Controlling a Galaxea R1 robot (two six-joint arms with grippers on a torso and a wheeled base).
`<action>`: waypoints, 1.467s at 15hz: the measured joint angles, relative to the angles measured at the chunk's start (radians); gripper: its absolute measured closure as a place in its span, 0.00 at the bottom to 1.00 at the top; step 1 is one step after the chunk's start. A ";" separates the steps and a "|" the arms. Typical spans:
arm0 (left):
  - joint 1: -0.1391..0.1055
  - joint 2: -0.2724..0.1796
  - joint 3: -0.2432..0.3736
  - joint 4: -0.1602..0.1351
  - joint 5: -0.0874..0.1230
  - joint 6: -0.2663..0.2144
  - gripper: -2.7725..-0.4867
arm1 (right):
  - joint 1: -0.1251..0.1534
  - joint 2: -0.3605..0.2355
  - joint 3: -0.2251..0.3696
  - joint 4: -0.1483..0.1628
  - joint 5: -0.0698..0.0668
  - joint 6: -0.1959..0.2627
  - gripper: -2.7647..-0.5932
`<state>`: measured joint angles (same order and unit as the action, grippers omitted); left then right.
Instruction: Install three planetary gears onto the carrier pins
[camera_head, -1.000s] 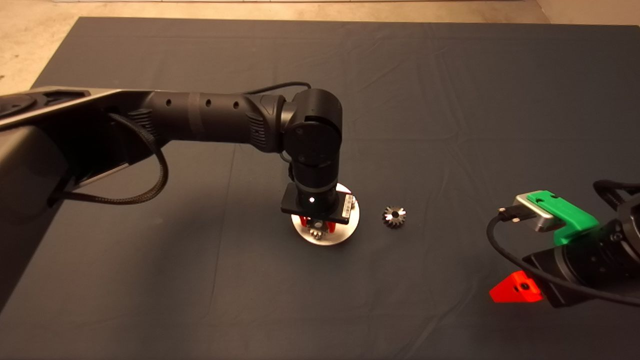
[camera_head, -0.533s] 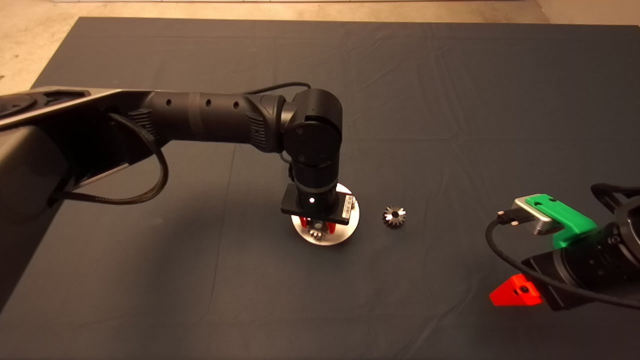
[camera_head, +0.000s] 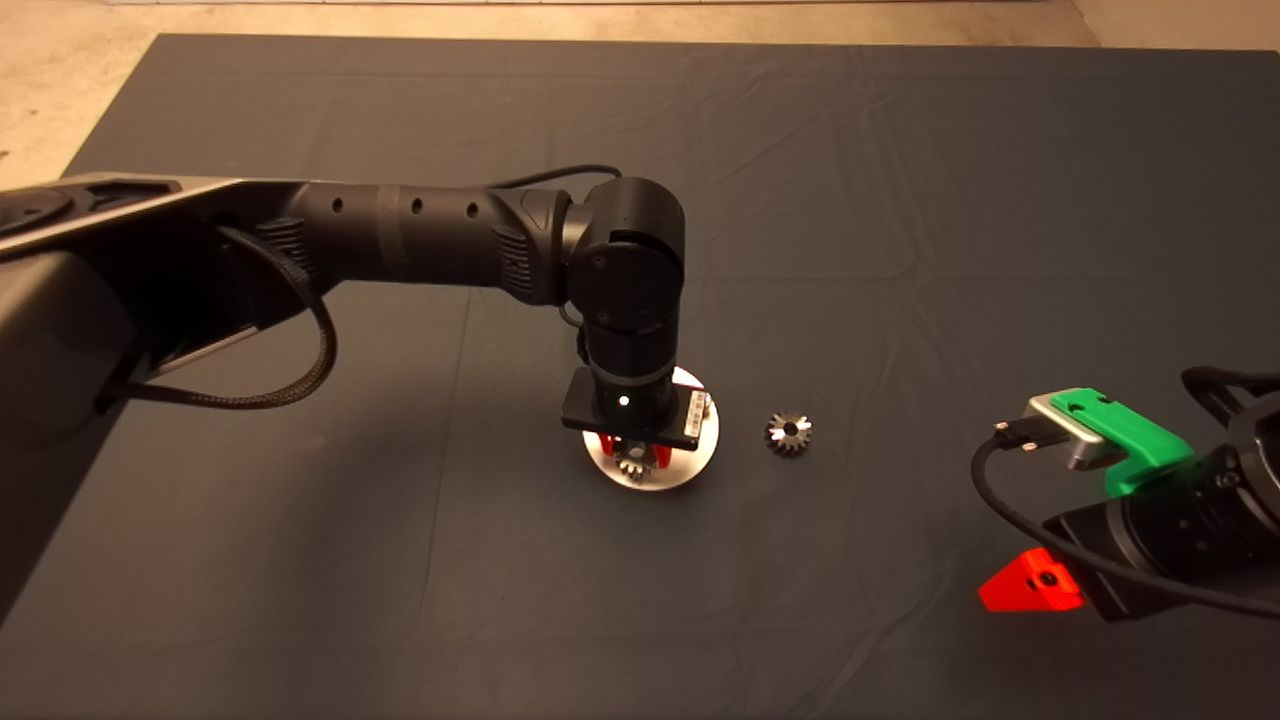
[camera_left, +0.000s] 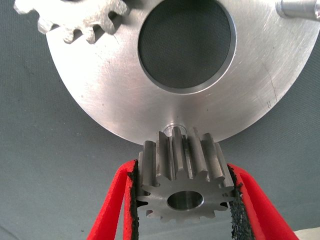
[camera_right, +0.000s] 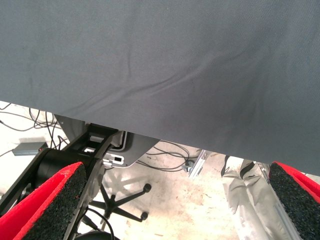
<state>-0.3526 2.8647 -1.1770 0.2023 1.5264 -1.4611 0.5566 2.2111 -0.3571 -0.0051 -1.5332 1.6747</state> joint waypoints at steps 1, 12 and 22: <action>0.000 0.000 0.000 -0.001 0.000 0.000 0.83 | 0.000 0.000 0.000 0.000 0.000 0.000 0.02; 0.000 0.023 0.010 -0.013 0.000 -0.020 0.83 | -0.005 0.000 0.000 0.000 0.000 0.000 0.02; 0.000 0.024 0.033 -0.014 0.000 -0.046 0.83 | -0.005 0.011 0.000 0.000 0.000 0.000 0.02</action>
<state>-0.3521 2.8883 -1.1445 0.1881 1.5264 -1.5068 0.5513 2.2226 -0.3572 -0.0052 -1.5332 1.6747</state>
